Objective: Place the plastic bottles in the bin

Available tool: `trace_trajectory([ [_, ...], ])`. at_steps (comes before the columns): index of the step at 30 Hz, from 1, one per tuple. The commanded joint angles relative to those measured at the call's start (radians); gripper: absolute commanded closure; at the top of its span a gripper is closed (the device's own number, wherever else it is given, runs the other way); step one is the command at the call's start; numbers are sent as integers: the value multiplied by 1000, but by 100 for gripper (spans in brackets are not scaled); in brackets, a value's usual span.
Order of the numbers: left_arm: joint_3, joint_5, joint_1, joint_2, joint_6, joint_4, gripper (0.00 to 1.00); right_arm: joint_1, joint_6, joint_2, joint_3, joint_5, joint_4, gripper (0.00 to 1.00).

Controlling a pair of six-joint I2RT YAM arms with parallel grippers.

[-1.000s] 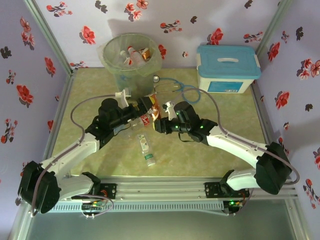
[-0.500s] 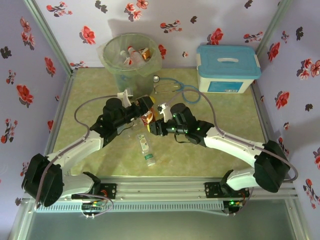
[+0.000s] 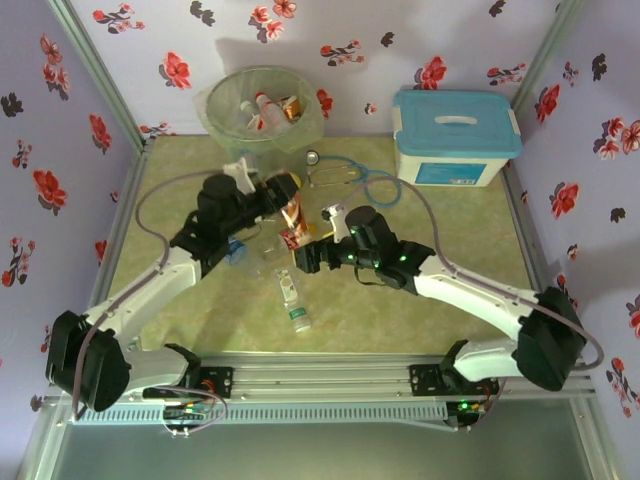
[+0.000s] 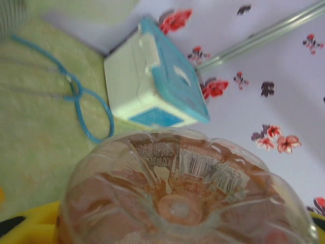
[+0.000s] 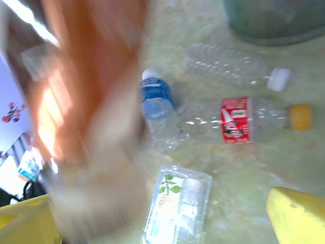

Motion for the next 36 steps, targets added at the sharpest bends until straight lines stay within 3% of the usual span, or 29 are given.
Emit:
trace_trajectory([
  [1, 202, -91, 58, 24, 191, -130, 45, -24, -18, -86, 47, 174, -122, 1],
  [4, 381, -130, 110, 146, 242, -162, 44, -30, -30, -103, 66, 260, -226, 1],
  [11, 704, -141, 231, 432, 161, -42, 44, -31, 63, -195, -25, 292, -271, 1],
  [18, 1065, -150, 292, 731, 198, -136, 42, -30, 74, -292, -58, 331, -360, 1],
  [25, 1220, -233, 294, 836, 539, -217, 39, -30, 74, -350, -92, 357, -391, 1],
  [30, 1313, -353, 270, 871, 837, -377, 35, -31, 85, -363, -116, 356, -393, 1],
  [36, 1470, -399, 261, 961, 976, -594, 30, -31, 80, -349, -120, 354, -387, 1],
])
